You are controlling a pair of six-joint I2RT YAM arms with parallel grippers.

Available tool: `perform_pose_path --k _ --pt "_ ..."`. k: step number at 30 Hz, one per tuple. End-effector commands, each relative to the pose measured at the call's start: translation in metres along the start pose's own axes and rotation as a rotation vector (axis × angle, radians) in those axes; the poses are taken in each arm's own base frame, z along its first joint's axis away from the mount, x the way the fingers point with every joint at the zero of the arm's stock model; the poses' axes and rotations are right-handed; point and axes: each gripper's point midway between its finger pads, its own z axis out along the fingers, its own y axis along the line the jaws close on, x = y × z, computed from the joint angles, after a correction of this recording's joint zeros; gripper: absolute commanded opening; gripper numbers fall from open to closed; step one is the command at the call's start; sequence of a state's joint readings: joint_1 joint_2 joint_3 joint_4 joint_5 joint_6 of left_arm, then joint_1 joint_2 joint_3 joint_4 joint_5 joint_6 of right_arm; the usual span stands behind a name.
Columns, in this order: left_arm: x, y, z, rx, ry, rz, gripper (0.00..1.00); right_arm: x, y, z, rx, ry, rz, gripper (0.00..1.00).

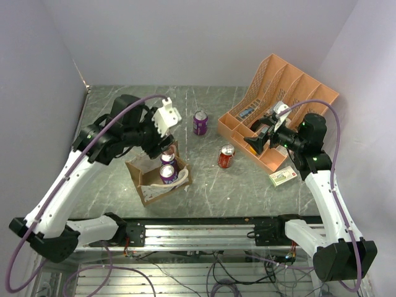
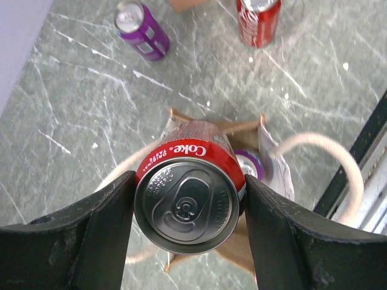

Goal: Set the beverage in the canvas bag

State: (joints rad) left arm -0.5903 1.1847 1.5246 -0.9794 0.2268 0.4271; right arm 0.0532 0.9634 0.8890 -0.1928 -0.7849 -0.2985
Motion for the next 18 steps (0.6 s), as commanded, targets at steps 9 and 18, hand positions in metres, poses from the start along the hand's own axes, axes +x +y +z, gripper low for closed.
perform_pose_path --k 9,18 --pt "0.066 -0.004 -0.014 -0.054 0.143 0.037 0.07 0.004 -0.001 -0.003 -0.004 -0.008 -0.005 1.0" --pt "0.1 0.006 0.006 -0.098 0.297 0.002 0.07 0.003 -0.001 -0.004 -0.005 -0.014 -0.01 1.0"
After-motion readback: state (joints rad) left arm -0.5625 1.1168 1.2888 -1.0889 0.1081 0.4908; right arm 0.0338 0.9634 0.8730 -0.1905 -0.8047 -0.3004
